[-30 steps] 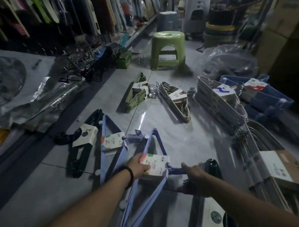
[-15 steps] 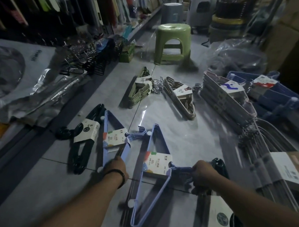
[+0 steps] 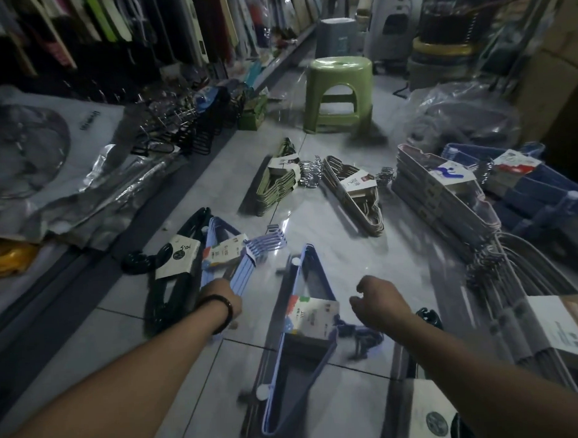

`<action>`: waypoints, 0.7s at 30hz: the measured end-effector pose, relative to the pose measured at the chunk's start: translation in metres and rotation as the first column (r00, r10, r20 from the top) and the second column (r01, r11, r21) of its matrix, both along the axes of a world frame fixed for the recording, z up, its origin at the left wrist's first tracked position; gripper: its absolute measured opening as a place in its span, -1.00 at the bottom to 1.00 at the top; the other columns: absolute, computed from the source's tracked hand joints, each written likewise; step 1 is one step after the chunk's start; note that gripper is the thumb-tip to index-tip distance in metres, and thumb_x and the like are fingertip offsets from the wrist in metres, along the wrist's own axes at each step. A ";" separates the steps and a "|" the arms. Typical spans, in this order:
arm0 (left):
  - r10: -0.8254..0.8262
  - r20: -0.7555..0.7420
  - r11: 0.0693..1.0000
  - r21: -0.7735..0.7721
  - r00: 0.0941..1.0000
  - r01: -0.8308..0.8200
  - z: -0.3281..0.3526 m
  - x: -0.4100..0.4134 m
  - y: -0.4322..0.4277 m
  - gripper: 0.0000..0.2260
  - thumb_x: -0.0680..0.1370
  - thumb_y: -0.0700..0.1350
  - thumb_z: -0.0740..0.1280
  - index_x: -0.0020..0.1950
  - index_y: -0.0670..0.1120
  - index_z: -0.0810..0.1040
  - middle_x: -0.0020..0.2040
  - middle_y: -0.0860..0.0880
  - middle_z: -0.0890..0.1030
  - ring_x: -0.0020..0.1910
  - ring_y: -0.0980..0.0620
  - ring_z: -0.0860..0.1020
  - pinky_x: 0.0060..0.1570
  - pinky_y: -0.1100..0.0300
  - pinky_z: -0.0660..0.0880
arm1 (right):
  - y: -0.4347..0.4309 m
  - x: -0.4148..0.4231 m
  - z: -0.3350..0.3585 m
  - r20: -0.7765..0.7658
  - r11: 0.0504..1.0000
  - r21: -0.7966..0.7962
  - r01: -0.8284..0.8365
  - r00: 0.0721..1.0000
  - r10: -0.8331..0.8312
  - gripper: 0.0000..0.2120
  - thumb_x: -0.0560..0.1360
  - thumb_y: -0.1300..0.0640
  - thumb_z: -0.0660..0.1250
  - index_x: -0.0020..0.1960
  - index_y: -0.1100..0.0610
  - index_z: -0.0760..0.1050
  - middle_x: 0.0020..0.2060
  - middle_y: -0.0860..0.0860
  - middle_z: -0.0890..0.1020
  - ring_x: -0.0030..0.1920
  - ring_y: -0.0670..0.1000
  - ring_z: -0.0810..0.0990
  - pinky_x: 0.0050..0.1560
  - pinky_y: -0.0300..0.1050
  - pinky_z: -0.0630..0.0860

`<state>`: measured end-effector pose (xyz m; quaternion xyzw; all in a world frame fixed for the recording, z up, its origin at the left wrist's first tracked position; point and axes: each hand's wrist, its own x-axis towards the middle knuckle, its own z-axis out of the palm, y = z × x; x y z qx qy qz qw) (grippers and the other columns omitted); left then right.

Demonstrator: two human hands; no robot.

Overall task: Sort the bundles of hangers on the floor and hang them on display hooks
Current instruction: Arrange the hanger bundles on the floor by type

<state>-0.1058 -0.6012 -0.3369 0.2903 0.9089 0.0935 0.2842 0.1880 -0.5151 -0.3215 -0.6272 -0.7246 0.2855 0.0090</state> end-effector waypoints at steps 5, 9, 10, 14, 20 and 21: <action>0.147 0.318 0.954 0.204 0.937 -0.219 0.071 -0.012 -0.004 -0.82 0.65 -0.27 0.23 0.24 -0.22 0.51 -0.14 -0.21 0.67 -0.34 -0.10 0.56 -0.39 0.10 0.58 | 0.004 -0.019 0.036 -0.164 0.986 0.152 -0.074 0.981 0.099 -0.56 0.55 0.04 0.41 0.39 0.08 0.45 0.20 0.13 0.66 0.11 0.14 0.62 0.04 -0.08 0.53; -0.052 0.343 0.986 0.169 0.938 -0.008 0.138 -0.021 -0.006 -0.78 0.61 -0.38 0.26 0.24 -0.23 0.51 -0.23 -0.20 0.66 -0.42 -0.07 0.52 -0.35 0.05 0.57 | 0.007 -0.029 0.074 -0.222 0.928 0.346 -0.140 0.949 0.226 -0.38 0.52 0.10 0.48 0.50 0.04 0.30 0.36 0.15 0.51 0.19 0.10 0.59 0.14 0.05 0.61; -0.117 0.318 0.988 0.136 0.941 0.077 0.155 -0.021 -0.007 -0.80 0.60 -0.37 0.28 0.20 -0.24 0.53 -0.26 -0.19 0.66 -0.44 -0.06 0.51 -0.37 0.07 0.56 | 0.007 -0.031 0.084 -0.223 0.906 0.396 -0.150 0.941 0.254 -0.31 0.51 0.12 0.50 0.54 0.01 0.25 0.43 0.15 0.43 0.25 0.12 0.57 0.18 0.10 0.63; -0.363 0.209 0.932 0.092 0.908 0.352 0.220 -0.012 -0.004 -0.87 0.56 -0.20 0.45 0.04 -0.23 0.61 -0.31 -0.17 0.66 -0.54 -0.07 0.50 -0.44 0.09 0.50 | 0.013 -0.030 0.116 -0.052 0.732 0.637 -0.242 0.934 0.354 0.02 0.42 0.06 0.60 0.67 -0.06 0.03 0.61 0.11 0.15 0.54 0.21 0.26 0.44 0.19 0.45; -0.662 -0.262 0.736 -0.053 0.702 0.675 0.285 0.016 0.006 -0.61 0.22 0.40 0.58 -0.30 0.11 0.65 -0.30 0.08 0.69 -0.22 0.02 0.65 -0.22 0.08 0.60 | 0.028 -0.013 0.142 0.243 0.548 0.726 -0.416 0.900 0.361 -0.01 0.40 -0.28 0.51 0.67 -0.09 0.09 0.62 0.18 0.15 0.57 0.29 0.21 0.49 0.31 0.36; -0.674 -0.308 0.720 -0.066 0.672 0.691 0.291 0.020 0.005 -0.61 0.22 0.39 0.59 -0.24 0.13 0.64 -0.26 0.09 0.67 -0.20 0.04 0.63 -0.26 0.11 0.56 | 0.029 -0.009 0.147 0.263 0.521 0.739 -0.427 0.895 0.360 -0.07 0.42 -0.25 0.51 0.64 -0.07 0.15 0.57 0.20 0.24 0.52 0.29 0.30 0.43 0.30 0.44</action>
